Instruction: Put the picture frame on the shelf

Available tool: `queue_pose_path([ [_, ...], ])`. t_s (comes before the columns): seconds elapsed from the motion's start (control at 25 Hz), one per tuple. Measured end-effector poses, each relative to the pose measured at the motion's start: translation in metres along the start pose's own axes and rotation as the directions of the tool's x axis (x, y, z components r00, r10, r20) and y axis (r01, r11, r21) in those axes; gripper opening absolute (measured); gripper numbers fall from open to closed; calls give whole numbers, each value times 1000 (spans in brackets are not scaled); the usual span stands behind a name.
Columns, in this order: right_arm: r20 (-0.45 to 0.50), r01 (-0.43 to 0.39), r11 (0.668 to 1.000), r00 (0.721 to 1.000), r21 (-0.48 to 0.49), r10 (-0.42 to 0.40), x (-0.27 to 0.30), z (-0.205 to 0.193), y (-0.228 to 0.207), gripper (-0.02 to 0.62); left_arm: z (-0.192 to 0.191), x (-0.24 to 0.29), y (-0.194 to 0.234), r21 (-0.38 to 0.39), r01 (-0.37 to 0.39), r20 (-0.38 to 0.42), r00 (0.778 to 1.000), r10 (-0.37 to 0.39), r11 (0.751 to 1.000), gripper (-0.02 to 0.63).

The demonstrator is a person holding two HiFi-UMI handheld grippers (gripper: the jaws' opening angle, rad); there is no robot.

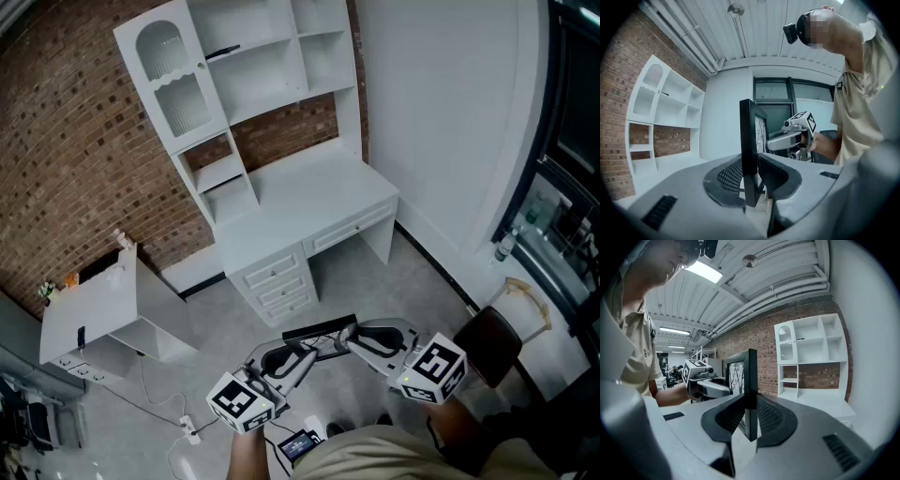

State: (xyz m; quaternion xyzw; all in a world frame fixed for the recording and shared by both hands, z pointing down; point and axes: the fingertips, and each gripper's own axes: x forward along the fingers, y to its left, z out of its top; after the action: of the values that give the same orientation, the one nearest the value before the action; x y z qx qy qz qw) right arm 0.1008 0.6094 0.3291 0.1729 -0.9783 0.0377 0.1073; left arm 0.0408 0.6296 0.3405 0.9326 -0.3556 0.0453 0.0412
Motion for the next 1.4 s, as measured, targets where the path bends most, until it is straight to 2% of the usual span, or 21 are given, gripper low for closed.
queue_pose_path([
  [0.48,-7,17,1000,1000,5,-17,10,-4,1,75,-6,-2,8,-12,28,8,1000,-28,1000,81],
  [0.88,-24,56,998,998,11,-55,32,-1,-2,75,-11,-8,31,-15,65,42,997,-64,998,81],
  [1.16,-40,71,997,997,26,-70,37,-3,-38,75,-12,22,52,-36,92,29,995,-91,995,81],
  [1.4,-25,50,997,999,64,-49,40,-9,-94,75,-12,70,80,-51,78,-11,997,-78,996,81],
])
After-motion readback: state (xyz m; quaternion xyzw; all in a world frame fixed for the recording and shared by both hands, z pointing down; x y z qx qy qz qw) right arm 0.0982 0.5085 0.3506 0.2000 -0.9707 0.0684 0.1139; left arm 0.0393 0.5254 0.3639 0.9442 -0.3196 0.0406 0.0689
